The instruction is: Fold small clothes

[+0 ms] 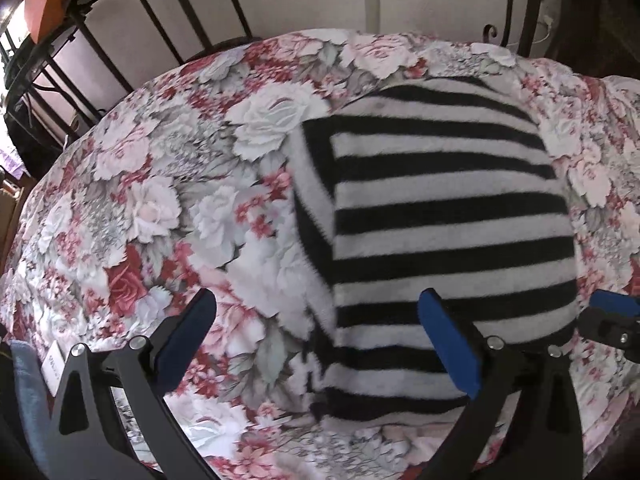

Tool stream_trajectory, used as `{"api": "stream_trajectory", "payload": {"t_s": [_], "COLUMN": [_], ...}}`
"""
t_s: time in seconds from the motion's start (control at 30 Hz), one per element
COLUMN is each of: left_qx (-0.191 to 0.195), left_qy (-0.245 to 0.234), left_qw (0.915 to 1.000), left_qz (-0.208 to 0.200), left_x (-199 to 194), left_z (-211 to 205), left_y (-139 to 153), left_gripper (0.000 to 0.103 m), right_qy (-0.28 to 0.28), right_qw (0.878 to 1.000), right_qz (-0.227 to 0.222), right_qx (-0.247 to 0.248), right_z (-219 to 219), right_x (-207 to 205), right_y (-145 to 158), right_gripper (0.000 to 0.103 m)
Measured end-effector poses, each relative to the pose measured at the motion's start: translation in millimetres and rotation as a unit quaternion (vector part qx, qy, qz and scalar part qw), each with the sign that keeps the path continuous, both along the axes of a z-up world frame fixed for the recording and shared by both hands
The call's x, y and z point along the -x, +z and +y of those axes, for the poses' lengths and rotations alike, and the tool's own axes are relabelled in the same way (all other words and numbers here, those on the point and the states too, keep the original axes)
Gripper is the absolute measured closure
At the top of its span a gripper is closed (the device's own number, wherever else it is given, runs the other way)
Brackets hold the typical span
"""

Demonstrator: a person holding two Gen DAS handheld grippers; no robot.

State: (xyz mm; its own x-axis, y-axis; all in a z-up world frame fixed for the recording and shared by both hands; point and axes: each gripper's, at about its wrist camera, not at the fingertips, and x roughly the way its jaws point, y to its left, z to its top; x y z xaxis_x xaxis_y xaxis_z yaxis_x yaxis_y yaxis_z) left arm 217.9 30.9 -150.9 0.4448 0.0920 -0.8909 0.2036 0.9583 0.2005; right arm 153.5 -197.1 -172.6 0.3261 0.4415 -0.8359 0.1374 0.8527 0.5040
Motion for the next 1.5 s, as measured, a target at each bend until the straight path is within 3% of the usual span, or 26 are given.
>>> {"api": "stream_trajectory", "payload": {"t_s": [0.33, 0.8, 0.97, 1.23, 1.3, 1.37, 1.43, 1.47, 1.5], "left_qx": [0.033, 0.099, 0.149, 0.264, 0.301, 0.357, 0.397, 0.405, 0.401], "left_qy": [-0.023, -0.021, -0.024, 0.014, 0.043, 0.075, 0.095, 0.098, 0.089], "left_qw": [0.9991, 0.9945, 0.9873, 0.9576, 0.9423, 0.9178, 0.8988, 0.8940, 0.8957], "left_qz": [0.008, 0.029, 0.048, 0.114, 0.140, 0.156, 0.161, 0.164, 0.170], "left_x": [-5, -19, -25, -40, -46, -50, -52, -51, -50], "left_z": [-18, -8, -3, 27, 43, 61, 72, 73, 70], "left_y": [-8, -18, -21, -44, -56, -66, -70, -72, -72], "left_gripper": [0.005, 0.005, 0.005, 0.004, 0.004, 0.004, 0.005, 0.005, 0.005], "right_qy": [-0.026, -0.036, -0.036, -0.035, -0.034, -0.032, -0.031, -0.031, -0.031], "right_qw": [0.997, 0.992, 0.991, 0.988, 0.987, 0.987, 0.986, 0.986, 0.985], "right_qz": [-0.025, -0.040, -0.040, -0.046, -0.049, -0.051, -0.053, -0.055, -0.057], "right_qx": [-0.070, -0.110, -0.122, -0.143, -0.147, -0.150, -0.153, -0.155, -0.157], "right_z": [-16, -15, -12, -11, -10, -9, -8, -7, -7], "right_x": [-17, -43, -53, -58, -58, -58, -59, -60, -60], "right_y": [-7, -21, -29, -35, -36, -37, -39, -40, -41], "right_gripper": [0.025, 0.024, 0.020, 0.018, 0.018, 0.018, 0.017, 0.017, 0.016]}}
